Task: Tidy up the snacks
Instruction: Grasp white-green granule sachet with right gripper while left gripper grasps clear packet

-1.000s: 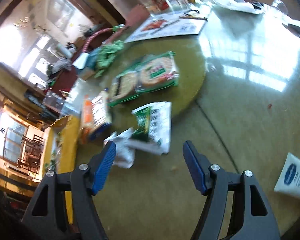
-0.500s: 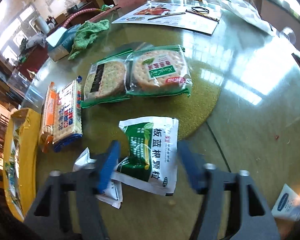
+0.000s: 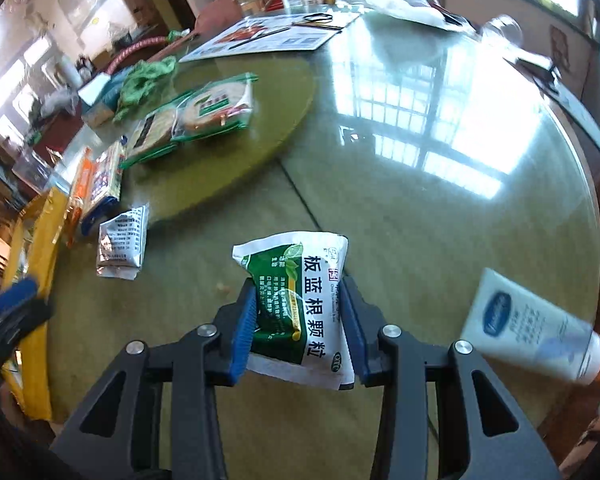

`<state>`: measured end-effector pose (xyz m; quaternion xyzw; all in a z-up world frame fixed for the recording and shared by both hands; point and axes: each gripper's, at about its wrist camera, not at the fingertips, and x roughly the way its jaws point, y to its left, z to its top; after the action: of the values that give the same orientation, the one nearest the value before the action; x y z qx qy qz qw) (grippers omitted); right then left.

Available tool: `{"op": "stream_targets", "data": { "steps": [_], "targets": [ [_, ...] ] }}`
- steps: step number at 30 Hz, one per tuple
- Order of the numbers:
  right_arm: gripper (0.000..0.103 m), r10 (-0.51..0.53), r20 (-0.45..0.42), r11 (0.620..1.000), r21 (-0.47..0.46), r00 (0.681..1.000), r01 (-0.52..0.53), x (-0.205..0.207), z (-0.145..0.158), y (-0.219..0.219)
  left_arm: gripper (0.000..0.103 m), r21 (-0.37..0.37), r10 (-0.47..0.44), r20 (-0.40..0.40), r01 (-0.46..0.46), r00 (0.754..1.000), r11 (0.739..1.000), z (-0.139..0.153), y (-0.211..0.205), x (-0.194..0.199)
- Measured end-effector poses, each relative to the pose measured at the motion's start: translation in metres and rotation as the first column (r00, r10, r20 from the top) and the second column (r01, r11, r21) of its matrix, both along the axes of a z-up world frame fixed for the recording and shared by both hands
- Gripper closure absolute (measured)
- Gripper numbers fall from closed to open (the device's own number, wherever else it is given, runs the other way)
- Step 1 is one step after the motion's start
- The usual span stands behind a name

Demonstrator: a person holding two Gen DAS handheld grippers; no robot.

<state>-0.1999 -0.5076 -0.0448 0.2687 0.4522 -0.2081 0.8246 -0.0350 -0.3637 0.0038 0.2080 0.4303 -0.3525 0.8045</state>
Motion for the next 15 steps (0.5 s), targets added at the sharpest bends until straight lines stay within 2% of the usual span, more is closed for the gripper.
{"op": "stream_targets", "data": {
  "steps": [3,6,10,15],
  "targets": [
    [0.061,0.000,0.042,0.999,0.051,0.999,-0.002,-0.012,-0.001,-0.005,0.025,0.052,-0.129,0.050,0.127,0.990,0.991,-0.004,-0.025,0.011],
    [0.061,0.000,0.065,0.998,0.068,0.998,-0.004,-0.014,-0.002,-0.005,0.024,0.033,-0.240,0.001,0.240,0.971,0.970,-0.007,-0.042,0.022],
    [0.061,0.004,0.081,0.996,0.083,0.997,-0.010,-0.017,-0.002,-0.007,0.025,0.045,-0.282,0.003,0.282,0.959,0.958,-0.016,-0.060,0.029],
    [0.061,0.005,0.102,0.993,0.114,0.995,-0.016,-0.022,-0.003,-0.008,0.025,0.070,-0.362,-0.112,0.371,0.925,0.926,-0.033,-0.060,0.012]
  ]
}}
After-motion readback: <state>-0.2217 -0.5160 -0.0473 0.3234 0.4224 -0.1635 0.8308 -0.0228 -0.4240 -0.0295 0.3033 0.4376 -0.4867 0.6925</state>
